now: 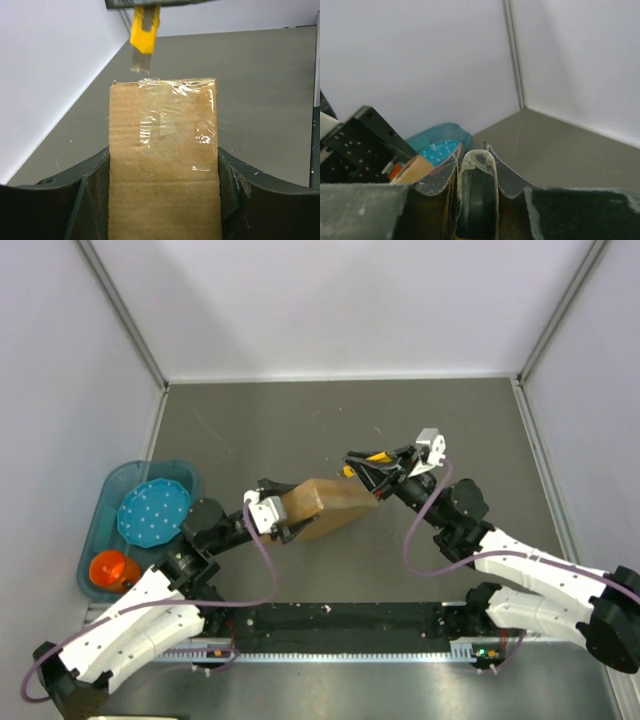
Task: Unpack the express box
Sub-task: Adjust the express box at the center of the board.
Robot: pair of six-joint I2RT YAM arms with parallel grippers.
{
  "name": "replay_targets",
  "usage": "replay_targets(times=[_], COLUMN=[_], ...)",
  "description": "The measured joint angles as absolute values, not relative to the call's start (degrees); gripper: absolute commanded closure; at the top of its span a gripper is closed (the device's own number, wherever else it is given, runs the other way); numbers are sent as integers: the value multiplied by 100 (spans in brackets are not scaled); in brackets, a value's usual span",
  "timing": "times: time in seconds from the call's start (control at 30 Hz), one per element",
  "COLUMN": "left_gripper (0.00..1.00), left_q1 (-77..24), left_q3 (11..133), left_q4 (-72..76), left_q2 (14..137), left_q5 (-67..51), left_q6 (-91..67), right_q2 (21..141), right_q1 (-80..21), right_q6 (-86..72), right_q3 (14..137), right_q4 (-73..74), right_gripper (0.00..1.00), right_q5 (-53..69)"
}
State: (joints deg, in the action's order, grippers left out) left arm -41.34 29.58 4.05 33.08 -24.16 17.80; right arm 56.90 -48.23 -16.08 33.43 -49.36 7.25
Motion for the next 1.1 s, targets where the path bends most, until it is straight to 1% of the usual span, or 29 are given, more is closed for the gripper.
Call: replay_targets(times=[0.2, 0.4, 0.47, 0.63, 0.77, 0.97, 1.1], left_gripper=[100, 100, 100, 100, 100, 100, 100], left_q1=[-4108, -3726, -3621, -3566, -3568, -3566, -3426], left_q3=[3326, 3577, 3712, 3979, 4353, 4257, 3721], left_q4=[325, 386, 622, 1850, 2324, 2366, 2082], left_q2=[3852, 4241, 4606, 5798, 6519, 6434, 5616], left_q5=[-2252, -2272, -2324, -2434, -2383, -2095, -1975], left_q6=[1717, 1330, 1164, 631, 239, 1, 169], right_q2=[5636, 5172, 4974, 4606, 4462, 4434, 4447], right_q1=[-4825, -4797, -4733, -4578, -4556, -4556, -4554], right_q6=[-1347, -904, -766, -508, -412, -340, -301], right_q3=[3336, 3275, 3267, 3269, 3269, 3269, 3269], right_q4=[-3944, -3068, -2904, -2687, -2639, -2648, -2652], right_gripper=[100, 100, 100, 100, 100, 100, 100], right_q5=[64, -740, -926, -1173, -1256, -1264, -1262])
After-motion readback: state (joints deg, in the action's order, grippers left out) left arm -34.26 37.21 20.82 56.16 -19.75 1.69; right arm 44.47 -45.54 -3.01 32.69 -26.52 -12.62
